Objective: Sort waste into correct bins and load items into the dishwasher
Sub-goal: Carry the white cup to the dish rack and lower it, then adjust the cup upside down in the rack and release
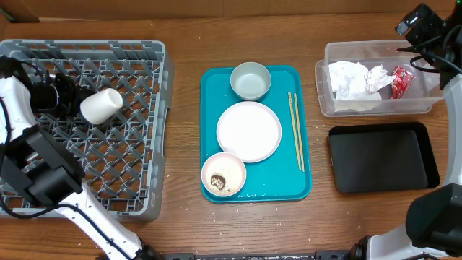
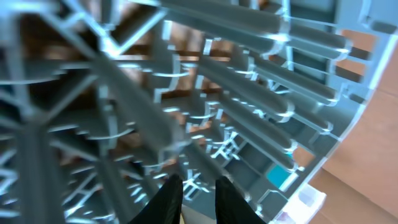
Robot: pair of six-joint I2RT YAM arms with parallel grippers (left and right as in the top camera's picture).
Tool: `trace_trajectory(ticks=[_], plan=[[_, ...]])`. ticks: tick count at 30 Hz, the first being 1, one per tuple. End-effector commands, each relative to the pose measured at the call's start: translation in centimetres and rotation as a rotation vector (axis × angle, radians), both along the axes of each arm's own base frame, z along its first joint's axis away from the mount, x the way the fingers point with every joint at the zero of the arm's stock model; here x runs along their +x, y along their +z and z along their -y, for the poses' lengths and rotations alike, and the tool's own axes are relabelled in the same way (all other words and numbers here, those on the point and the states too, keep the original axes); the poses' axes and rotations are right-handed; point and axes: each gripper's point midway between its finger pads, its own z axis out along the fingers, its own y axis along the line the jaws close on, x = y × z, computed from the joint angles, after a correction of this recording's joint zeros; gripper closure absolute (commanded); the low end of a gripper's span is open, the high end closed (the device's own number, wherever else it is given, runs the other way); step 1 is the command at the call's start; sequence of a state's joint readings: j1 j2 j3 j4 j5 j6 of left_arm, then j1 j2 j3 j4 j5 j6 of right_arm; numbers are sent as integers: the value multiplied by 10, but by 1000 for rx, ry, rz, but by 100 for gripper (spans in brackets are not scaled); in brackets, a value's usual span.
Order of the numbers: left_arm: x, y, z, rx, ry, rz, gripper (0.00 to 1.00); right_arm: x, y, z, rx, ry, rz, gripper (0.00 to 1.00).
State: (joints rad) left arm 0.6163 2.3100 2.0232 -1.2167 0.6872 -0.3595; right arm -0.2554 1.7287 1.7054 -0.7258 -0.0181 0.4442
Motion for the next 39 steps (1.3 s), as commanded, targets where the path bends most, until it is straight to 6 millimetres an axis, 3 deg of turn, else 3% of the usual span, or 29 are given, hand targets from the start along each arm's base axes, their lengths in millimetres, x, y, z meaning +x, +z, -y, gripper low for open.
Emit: trace_trajectory(ticks=[1,11,15,17,18,25,28,30,33,39], plan=[[-8,3,-21,81,11,-16,79,-2,14,2,-11,-12,31,0],[-31,53,-68,374,60,-132,77,-2,14,2,-11,-12,31,0],[-35,79,-70,417,68,-133,80,-2,14,2,-11,-12,31,0],[-32,89,-60,413,39,-111,83,-2,14,2,-10,-12,31,0],[-27,93,-43,398,-27,-86,95,-2,14,2,-11,-12,31,0],[-1,72,54,392,-380,-50,96,-2,14,2,-11,-12,31,0],[10,62,78,435,-412,-72,96,-2,14,2,-11,-12,31,0],[19,58,84,509,-404,-89,96,-2,14,2,-10,-12,31,0],[26,56,78,626,-364,-126,96,-2,14,2,-11,-12,31,0],[13,55,61,727,-299,-240,96,-2,14,2,-10,-12,31,0]])
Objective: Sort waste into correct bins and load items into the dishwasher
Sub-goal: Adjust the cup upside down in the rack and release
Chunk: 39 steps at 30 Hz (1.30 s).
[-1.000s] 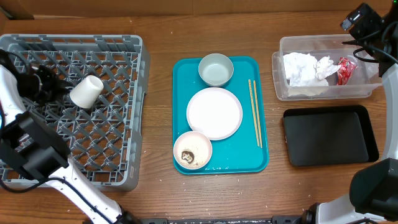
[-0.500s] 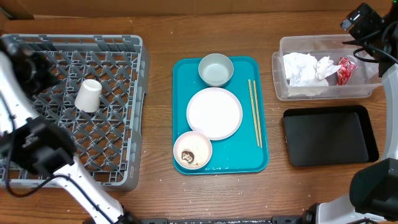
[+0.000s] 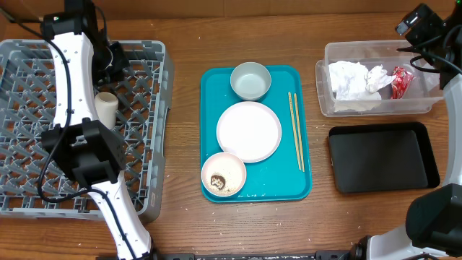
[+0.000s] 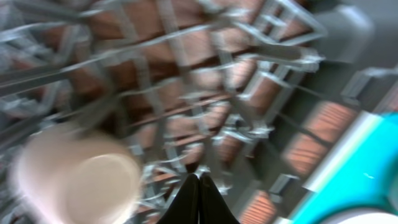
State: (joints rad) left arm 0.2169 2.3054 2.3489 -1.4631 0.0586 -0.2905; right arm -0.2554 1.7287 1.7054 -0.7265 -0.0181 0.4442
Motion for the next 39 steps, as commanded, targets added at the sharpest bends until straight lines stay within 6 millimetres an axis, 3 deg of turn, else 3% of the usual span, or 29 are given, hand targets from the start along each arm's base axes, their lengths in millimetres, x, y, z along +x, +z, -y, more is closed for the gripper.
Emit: trace_trajectory(ticks=[1,8,25,39], plan=[[-15,7,-27,121,91,-41,96,-2,14,2,-11,-12,32,0],[-35,6,-31,117,105,-117,96,-2,14,2,-11,-12,32,0],[-33,-4,-46,134,132,-111,96,-2,14,2,-11,-12,32,0],[-58,-7,-61,121,172,-192,96,-2,14,2,-11,-12,32,0]])
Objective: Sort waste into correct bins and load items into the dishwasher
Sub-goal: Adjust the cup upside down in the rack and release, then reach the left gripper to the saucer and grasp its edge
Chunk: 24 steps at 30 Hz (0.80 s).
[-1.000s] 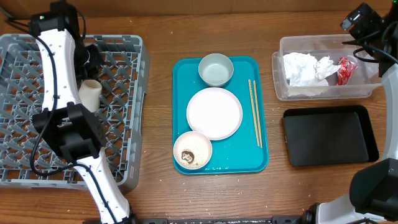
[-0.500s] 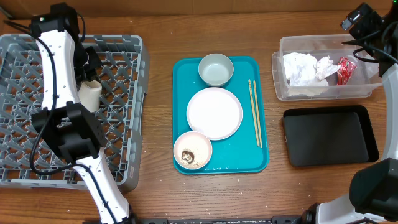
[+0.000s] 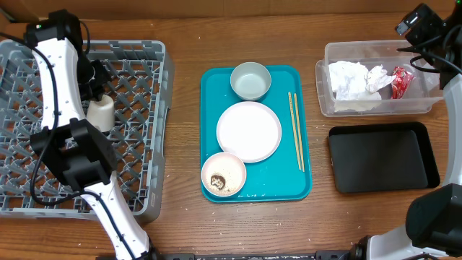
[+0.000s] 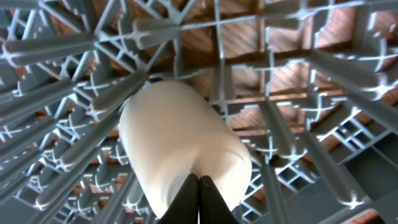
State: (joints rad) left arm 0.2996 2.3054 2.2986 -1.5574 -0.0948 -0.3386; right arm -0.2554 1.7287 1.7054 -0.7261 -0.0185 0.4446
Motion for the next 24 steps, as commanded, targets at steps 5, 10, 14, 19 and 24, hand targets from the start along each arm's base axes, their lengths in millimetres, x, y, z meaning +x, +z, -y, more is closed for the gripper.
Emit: trace_trajectory(ticks=[5,10,14,19,24], plan=[[-38,16,-22,57,110,-91,96,-2,14,2,-11,-12,32,0],[-57,37,-47,141,212,-86,96,-2,14,2,-11,-12,32,0],[-58,66,-48,137,239,13,96,-2,14,2,-11,-12,32,0],[-23,105,-1,-10,65,253,96,-2,14,2,-11,-12,32,0],[43,148,132,-353,-490,595,89,-2,14,2,-11,-12,32,0]])
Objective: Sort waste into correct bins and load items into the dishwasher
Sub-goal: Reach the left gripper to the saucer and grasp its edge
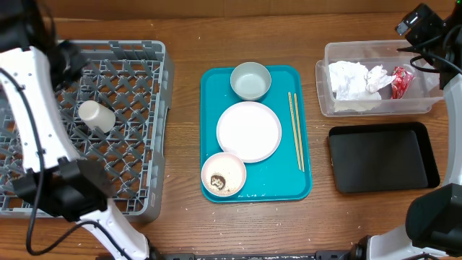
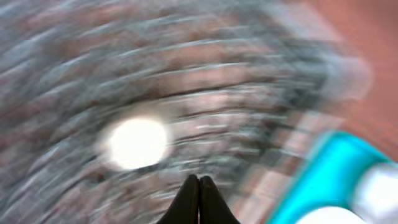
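A cream cup lies tilted among the prongs of the grey dishwasher rack; the blurred left wrist view shows it as a white blob. My left gripper hangs above the rack, shut and holding nothing, with the cup ahead of its tips. On the teal tray sit a grey-green bowl, a white plate, a small bowl with food scraps and a pair of chopsticks. My right gripper stays at the far right; its fingers cannot be made out.
A clear bin at the back right holds crumpled paper and a red wrapper. In front of it lies a black tray. My left arm crosses the rack's left side.
My left gripper was low in the rack with its shut tips against the cup; now it is higher and farther from it, still shut. The cup lies in nearly the same spot.
At first my left gripper was slightly open down among the rack's prongs, with the cup lying on its side nearby. Then it was shut over the rack's back part. Then its shut tips touched the cup. Now it is above the rack, and the right arm has stayed still.
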Robot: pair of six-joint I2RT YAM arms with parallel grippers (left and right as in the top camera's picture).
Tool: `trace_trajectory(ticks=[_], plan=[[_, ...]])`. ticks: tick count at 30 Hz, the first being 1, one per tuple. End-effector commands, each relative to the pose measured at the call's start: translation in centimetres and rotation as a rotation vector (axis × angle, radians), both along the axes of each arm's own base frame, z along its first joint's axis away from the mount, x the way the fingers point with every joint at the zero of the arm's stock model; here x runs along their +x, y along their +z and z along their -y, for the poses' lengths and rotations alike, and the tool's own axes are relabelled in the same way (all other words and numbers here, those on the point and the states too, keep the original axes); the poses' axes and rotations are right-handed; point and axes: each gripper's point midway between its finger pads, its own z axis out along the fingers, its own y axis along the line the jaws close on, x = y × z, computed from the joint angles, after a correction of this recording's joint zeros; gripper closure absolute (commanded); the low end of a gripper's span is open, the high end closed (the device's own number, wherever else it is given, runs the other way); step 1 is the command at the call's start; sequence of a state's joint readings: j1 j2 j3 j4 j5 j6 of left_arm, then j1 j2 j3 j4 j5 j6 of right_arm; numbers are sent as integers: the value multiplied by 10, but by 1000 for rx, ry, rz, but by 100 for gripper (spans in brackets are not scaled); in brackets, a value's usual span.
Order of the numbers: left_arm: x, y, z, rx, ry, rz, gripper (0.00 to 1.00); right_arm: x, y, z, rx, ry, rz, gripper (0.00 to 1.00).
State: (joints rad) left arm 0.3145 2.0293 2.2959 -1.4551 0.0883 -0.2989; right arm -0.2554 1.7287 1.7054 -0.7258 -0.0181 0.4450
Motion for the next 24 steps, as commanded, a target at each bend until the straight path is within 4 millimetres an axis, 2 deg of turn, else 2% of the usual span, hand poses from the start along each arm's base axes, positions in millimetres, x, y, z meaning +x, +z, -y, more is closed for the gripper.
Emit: trace_trajectory(ticks=[1,3,4,7,9,11,12,13,15,18,21,24], plan=[[39,28,134,-228,-564,242,75,-2,14,2,-11,-12,31,0],[55,24,172,-217,-665,281,49,-2,14,2,-11,-12,31,0],[63,19,191,-202,-704,288,43,-2,14,2,-11,-12,31,0],[82,-9,246,-146,-823,287,48,-2,14,2,-11,-12,31,0],[88,-33,284,-117,-926,281,45,-2,14,2,-11,-12,31,0],[90,-62,322,-72,-1029,262,36,-2,14,2,-11,-12,31,0],[90,-77,337,-42,-1059,246,36,-2,14,2,-11,-12,31,0],[89,-104,360,43,-1099,207,36,-2,14,2,-11,-12,31,0],[88,-131,376,160,-1121,161,36,-2,14,2,-11,-12,31,0],[77,-162,402,285,-1156,106,37,-2,14,2,-11,-12,31,0],[60,-181,431,297,-1212,81,38,-2,14,2,-11,-12,31,0],[50,-186,447,290,-1236,80,39,-2,14,2,-11,-12,31,0]])
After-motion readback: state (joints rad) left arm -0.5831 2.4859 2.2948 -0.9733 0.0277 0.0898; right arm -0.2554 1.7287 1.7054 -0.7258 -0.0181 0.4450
